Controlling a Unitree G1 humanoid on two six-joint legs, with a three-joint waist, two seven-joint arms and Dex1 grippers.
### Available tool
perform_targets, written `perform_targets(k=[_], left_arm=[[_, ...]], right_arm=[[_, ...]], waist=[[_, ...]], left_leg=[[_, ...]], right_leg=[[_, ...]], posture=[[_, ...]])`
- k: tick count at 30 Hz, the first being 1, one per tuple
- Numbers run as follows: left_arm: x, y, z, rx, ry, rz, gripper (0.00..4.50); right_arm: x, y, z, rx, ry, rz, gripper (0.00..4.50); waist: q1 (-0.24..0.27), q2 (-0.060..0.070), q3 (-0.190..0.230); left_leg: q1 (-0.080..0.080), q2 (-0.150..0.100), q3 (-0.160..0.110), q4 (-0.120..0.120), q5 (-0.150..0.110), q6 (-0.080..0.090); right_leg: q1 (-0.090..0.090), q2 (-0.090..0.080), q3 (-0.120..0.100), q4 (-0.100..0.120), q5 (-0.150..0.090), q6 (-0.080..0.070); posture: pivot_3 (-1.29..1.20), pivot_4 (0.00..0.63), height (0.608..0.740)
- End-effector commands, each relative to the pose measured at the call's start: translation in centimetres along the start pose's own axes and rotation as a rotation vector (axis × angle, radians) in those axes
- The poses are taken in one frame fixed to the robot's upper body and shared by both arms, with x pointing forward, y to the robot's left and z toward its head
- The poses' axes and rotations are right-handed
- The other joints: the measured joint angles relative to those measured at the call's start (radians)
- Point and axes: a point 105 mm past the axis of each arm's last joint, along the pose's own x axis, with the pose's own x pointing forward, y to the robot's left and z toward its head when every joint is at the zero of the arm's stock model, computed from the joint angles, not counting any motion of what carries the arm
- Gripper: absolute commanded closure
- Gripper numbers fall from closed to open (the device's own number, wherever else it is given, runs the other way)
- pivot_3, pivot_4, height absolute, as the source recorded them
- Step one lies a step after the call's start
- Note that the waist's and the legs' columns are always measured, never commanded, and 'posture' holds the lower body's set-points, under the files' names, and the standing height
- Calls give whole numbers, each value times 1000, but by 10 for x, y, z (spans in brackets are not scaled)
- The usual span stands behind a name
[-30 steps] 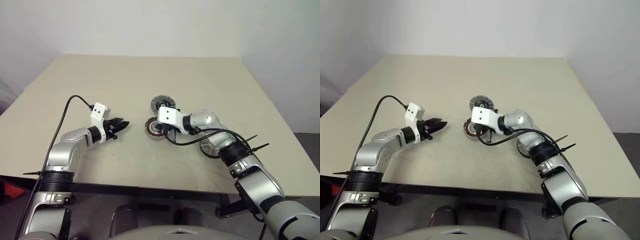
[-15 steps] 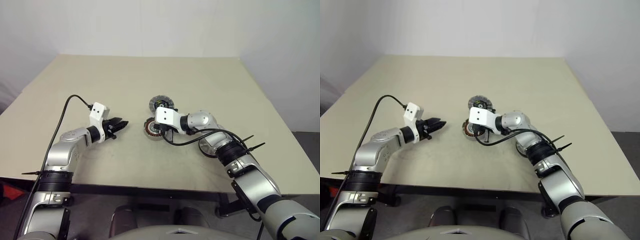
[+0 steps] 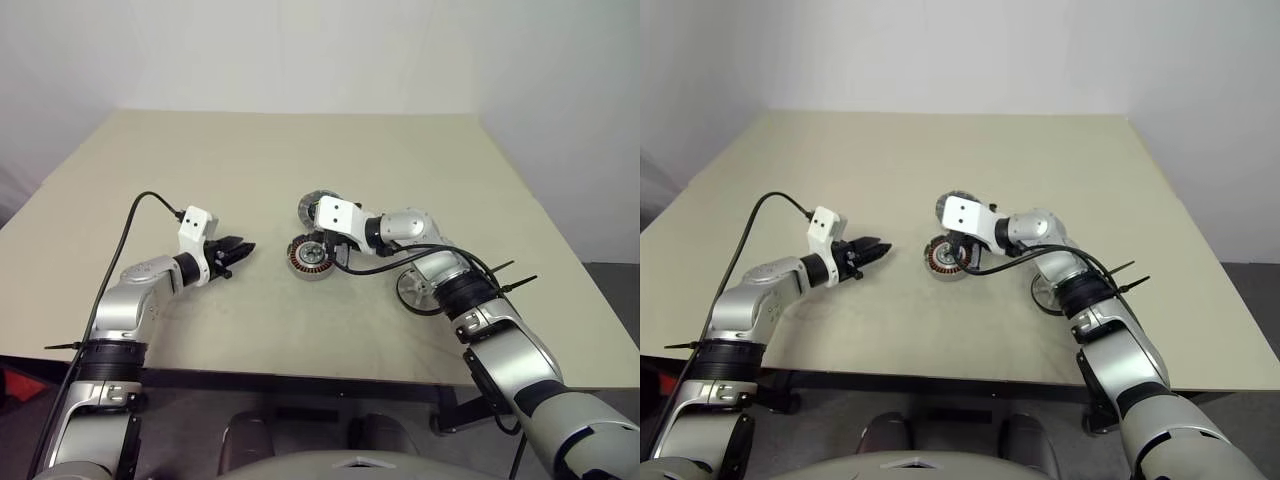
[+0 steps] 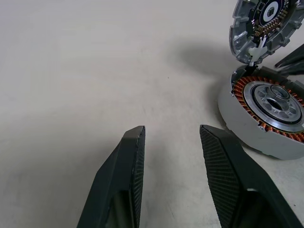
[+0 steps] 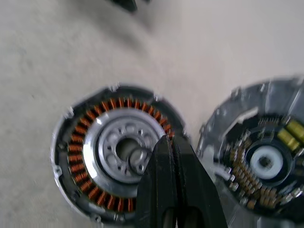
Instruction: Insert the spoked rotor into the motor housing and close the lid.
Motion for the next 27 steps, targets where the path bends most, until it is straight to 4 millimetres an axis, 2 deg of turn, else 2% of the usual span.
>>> perform_targets(k=[1,9,19,27], left_arm=[[-1,0,17,44,-46,-8,2556],[-2,0,15,41,-43,-3,2556],[-4,4,18,43,-50,10,2556],[-6,7,21,48,-53,21,2556]], right_arm=[[-6,-14,3,-35,1,-46,4477],[-8,-11,1,-36,-4,-37,4477],[-3,5,13,-42,-50,16,4477],[1,8,15,-41,-55,22,4477]], waist=[[0,0,0],[-2,0,0],[-2,0,0],[-2,0,0]], left_leg=[[0,0,0,0,0,0],[0,0,0,0,0,0],[0,0,0,0,0,0],[0,0,0,0,0,0]], right_leg=[[0,0,0,0,0,0],[0,0,0,0,0,0],[0,0,0,0,0,0],[0,0,0,0,0,0]], posture=[[0,0,740],[0,0,740],[0,0,740],[0,0,740]])
